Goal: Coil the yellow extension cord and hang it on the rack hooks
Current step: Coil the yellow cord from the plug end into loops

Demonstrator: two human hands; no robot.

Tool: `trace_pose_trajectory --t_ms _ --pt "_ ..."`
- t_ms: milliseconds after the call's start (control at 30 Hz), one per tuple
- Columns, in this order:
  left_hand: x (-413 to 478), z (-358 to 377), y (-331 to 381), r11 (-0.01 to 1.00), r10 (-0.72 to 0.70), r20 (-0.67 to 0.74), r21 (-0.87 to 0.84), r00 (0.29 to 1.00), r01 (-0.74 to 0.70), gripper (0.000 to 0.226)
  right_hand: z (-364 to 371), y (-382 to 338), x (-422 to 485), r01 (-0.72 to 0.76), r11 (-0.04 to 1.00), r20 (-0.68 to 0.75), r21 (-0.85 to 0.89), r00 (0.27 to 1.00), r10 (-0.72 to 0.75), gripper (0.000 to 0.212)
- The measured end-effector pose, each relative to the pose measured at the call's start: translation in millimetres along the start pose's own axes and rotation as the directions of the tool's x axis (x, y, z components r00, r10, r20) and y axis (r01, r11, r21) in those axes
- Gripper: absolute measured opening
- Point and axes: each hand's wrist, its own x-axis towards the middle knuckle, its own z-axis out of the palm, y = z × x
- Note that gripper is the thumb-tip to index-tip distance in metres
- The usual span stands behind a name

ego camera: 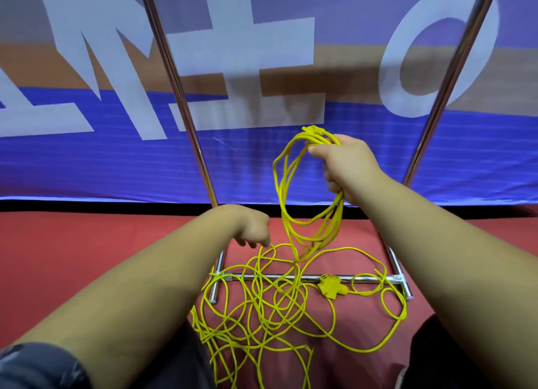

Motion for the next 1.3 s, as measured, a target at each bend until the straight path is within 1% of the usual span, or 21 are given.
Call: trace_pose_trajectory --t_ms 133,200,267,333,433,533,567,667,767,867,933,1000,1033,1067,1100,1133,1167,1200,1233,1267,1300 --pt "30 12 3 0.990 0.094 0.050 0.103 0.994 -0.098 0.080 -4 -8 1 0.014 0.992 0.064 0.124 0.998 -0.022 0.004" --pt "36 20 5 0.981 0.124 0.077 0.137 0.989 -0.134 0.082 -6 -11 3 0.019 0.983 0.074 0.180 0.997 -0.032 0.005" --pt "42 31 3 0.960 0.157 0.104 0.218 0.982 -0.176 0.082 -8 -16 6 0.022 0.969 0.071 0.245 0.997 -0.041 0.007" --pt "46 44 3 0.947 0.216 0.138 0.212 0.967 -0.242 0.075 -11 -20 9 0.029 0.955 0.048 0.297 0.998 -0.046 0.012" --pt "51 57 6 0.931 0.301 0.155 0.166 0.941 -0.325 0.046 -14 -23 13 0.041 0.937 0.024 0.348 0.998 -0.053 0.008" --pt "56 63 5 0.931 0.285 0.221 0.167 0.933 -0.324 0.024 -18 -24 18 0.036 0.914 0.030 0.404 0.998 -0.053 0.012" --pt "60 65 2 0.929 0.261 0.256 0.196 0.931 -0.314 0.021 -20 -24 19 0.034 0.905 0.033 0.424 0.998 -0.052 0.012" --pt "64 65 -9 0.921 0.169 0.330 0.284 0.929 -0.268 0.027 -26 -25 21 -0.001 0.864 0.056 0.504 0.998 -0.032 0.010" --pt "63 54 -19 0.909 0.120 0.326 0.343 0.938 -0.236 0.029 -33 -25 21 -0.050 0.814 0.076 0.578 0.997 0.007 0.010" --pt "60 30 -30 0.908 0.120 0.226 0.369 0.967 -0.199 0.027 -41 -27 20 -0.081 0.770 0.109 0.632 0.994 0.015 0.014" --pt "59 12 -38 0.932 0.164 0.086 0.312 0.983 -0.183 0.023 -47 -30 20 -0.107 0.740 0.150 0.664 0.989 0.008 0.016" --pt "61 -4 -46 0.982 0.186 -0.114 0.044 0.976 -0.182 0.017 -54 -33 18 -0.131 0.732 0.193 0.668 0.981 0.000 0.018" --pt "61 -12 -48 0.974 0.176 -0.234 -0.102 0.956 -0.204 0.017 -57 -35 17 -0.140 0.744 0.213 0.653 0.977 -0.004 0.018" --pt "59 -21 -51 0.949 0.148 -0.368 -0.207 0.918 -0.236 0.018 -60 -36 16 -0.145 0.763 0.233 0.630 0.972 -0.008 0.018" --pt "56 -32 -53 0.928 0.106 -0.500 -0.260 0.859 -0.266 0.019 -62 -37 14 -0.150 0.784 0.256 0.603 0.967 -0.012 0.018" --pt "52 -42 -53 0.902 0.058 -0.594 -0.314 0.802 -0.297 0.019 -63 -37 13 -0.156 0.803 0.282 0.575 0.959 -0.015 0.017" --pt "47 -50 -53 0.859 0.019 -0.643 -0.381 0.765 -0.341 0.019 -64 -37 12 -0.164 0.821 0.310 0.547 0.951 -0.017 0.018" --pt "40 -57 -52 0.780 -0.022 -0.649 -0.488 0.761 -0.393 0.019 -64 -37 11 -0.172 0.838 0.338 0.517 0.941 -0.015 0.018" --pt "34 -62 -51 0.683 -0.037 -0.628 -0.583 0.777 -0.439 0.020 -64 -36 10 -0.180 0.858 0.367 0.482 0.930 -0.011 0.017" --pt "30 -65 -53 0.606 -0.025 -0.621 -0.633 0.784 -0.482 0.020 -63 -35 8 -0.186 0.879 0.399 0.440 0.917 -0.006 0.015" --pt "26 -68 -55 0.576 -0.012 -0.630 -0.639 0.777 -0.510 0.019 -62 -34 6 -0.189 0.901 0.433 0.391 0.902 0.002 0.013"
